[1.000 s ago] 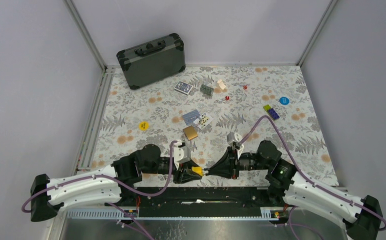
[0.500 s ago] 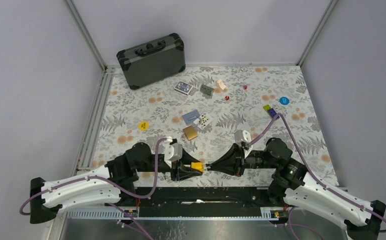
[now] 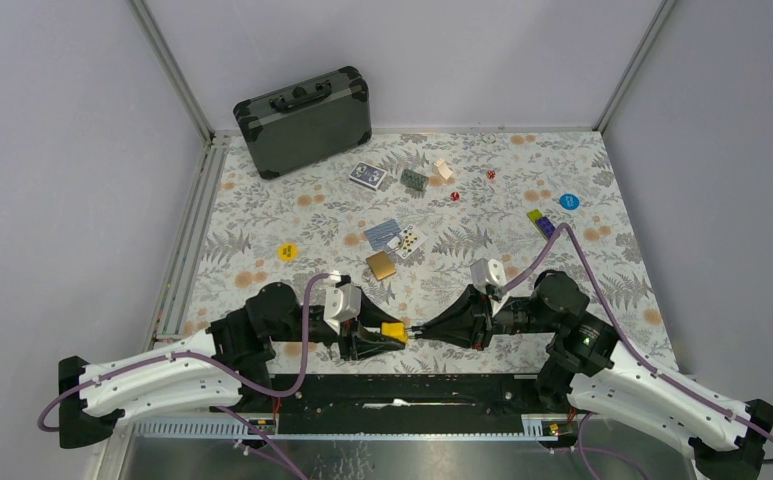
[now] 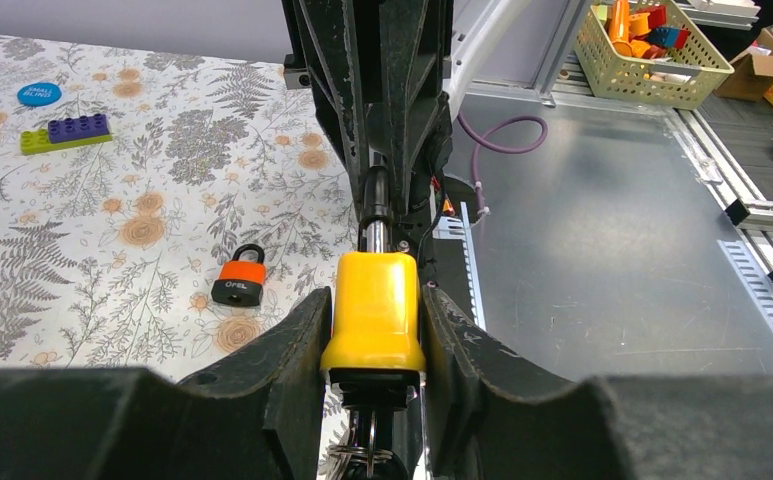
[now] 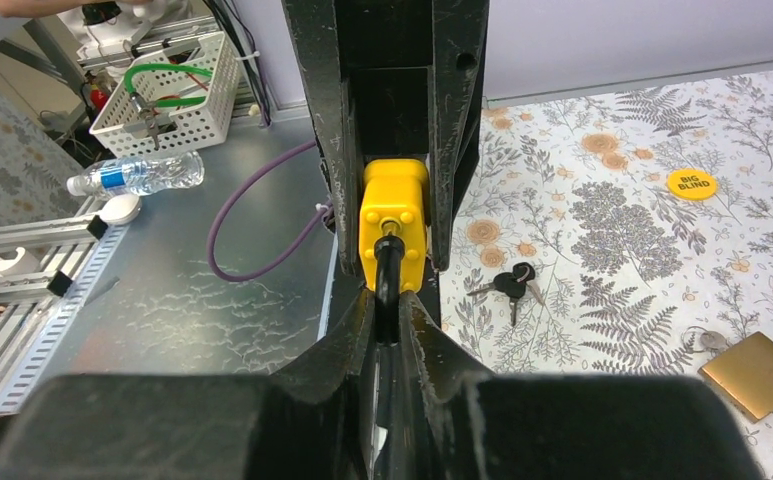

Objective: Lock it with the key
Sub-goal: Lock the lock.

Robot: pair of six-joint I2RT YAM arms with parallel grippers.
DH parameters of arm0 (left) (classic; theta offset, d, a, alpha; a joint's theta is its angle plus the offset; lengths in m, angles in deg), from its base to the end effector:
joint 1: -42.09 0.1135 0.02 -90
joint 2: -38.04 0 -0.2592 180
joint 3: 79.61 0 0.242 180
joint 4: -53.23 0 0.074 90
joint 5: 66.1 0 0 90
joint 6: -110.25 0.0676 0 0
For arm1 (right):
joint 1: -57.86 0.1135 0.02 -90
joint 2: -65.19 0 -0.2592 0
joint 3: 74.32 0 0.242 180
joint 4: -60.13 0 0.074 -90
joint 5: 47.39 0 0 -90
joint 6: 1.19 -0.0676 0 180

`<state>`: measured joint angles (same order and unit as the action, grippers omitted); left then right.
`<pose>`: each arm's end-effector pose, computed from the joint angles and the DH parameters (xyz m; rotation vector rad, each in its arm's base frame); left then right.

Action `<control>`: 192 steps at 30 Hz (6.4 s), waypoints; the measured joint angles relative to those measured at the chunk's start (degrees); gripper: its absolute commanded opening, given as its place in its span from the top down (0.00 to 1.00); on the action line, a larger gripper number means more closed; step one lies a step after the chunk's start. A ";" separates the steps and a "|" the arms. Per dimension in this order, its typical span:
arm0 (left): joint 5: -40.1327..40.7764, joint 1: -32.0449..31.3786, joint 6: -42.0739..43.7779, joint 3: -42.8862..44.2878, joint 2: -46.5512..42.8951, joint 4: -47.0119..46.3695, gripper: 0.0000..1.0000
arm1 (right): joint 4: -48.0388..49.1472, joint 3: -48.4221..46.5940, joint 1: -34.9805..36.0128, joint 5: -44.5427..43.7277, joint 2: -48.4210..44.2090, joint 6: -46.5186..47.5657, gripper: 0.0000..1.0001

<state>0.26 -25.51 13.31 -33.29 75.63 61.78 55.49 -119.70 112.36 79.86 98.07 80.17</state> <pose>0.0472 -0.1857 0.3088 1.1650 1.2855 -1.3142 0.0626 0.1582 0.3241 -1.1235 1.1604 1.3376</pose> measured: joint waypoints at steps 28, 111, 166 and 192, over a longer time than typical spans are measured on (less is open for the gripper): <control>0.48 -0.20 1.44 0.00 -0.31 3.08 1.00 | 5.75 1.03 1.05 1.27 2.95 -5.68 0.99; 6.34 -0.92 0.50 -0.11 -9.01 1.05 0.42 | -1.73 7.82 15.08 -20.15 -0.76 -1.14 1.00; 2.03 -0.92 2.62 0.72 -1.01 6.64 0.85 | -4.63 9.11 15.08 -21.33 -5.57 -1.31 1.00; 2.64 -0.81 2.93 0.72 -0.83 7.21 1.00 | -4.74 9.75 15.10 -22.73 -7.58 -1.25 1.00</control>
<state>2.91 -26.32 16.24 -32.57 74.80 68.99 50.75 -109.96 127.46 57.13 90.49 78.92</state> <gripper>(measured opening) 0.013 0.153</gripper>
